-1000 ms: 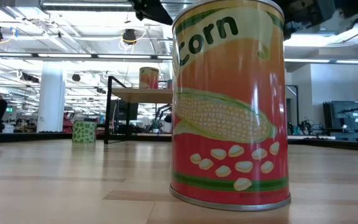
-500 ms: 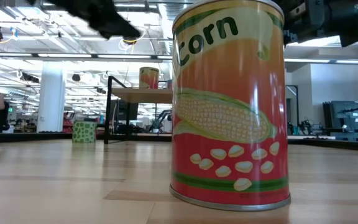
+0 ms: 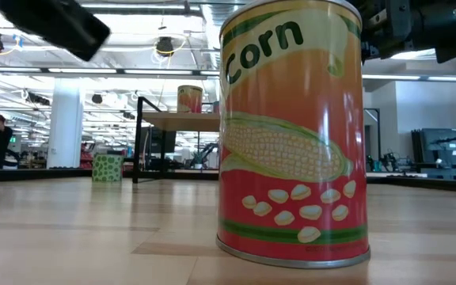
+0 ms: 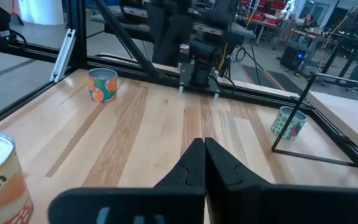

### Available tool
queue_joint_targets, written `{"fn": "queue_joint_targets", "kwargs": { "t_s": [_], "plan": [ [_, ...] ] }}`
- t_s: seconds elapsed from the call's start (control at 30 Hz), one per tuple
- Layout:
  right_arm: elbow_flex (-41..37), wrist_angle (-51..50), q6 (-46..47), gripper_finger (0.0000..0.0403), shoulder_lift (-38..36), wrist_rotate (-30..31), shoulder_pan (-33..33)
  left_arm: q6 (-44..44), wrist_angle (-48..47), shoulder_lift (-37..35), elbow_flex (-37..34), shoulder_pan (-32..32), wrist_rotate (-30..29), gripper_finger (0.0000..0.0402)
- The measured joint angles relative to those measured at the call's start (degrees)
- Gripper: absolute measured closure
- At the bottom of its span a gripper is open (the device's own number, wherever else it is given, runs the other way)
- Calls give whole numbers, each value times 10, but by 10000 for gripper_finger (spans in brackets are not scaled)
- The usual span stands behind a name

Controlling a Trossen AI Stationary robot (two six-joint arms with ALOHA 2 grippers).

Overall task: Pick and place cans onto a shelf
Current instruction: Put the canned orange on the shelf

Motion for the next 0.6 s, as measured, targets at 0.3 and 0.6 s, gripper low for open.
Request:
{"fn": "queue_joint_targets", "kwargs": {
  "t_s": [0.3, 0.6],
  "plan": [
    [0, -10, 0, 393, 0, 0, 0, -174, -107, 51, 63, -134, -1, 329],
    [0, -12, 4, 392, 0, 0, 2, -321, -217, 163, 136, -215, 20, 287]
  ]
}}
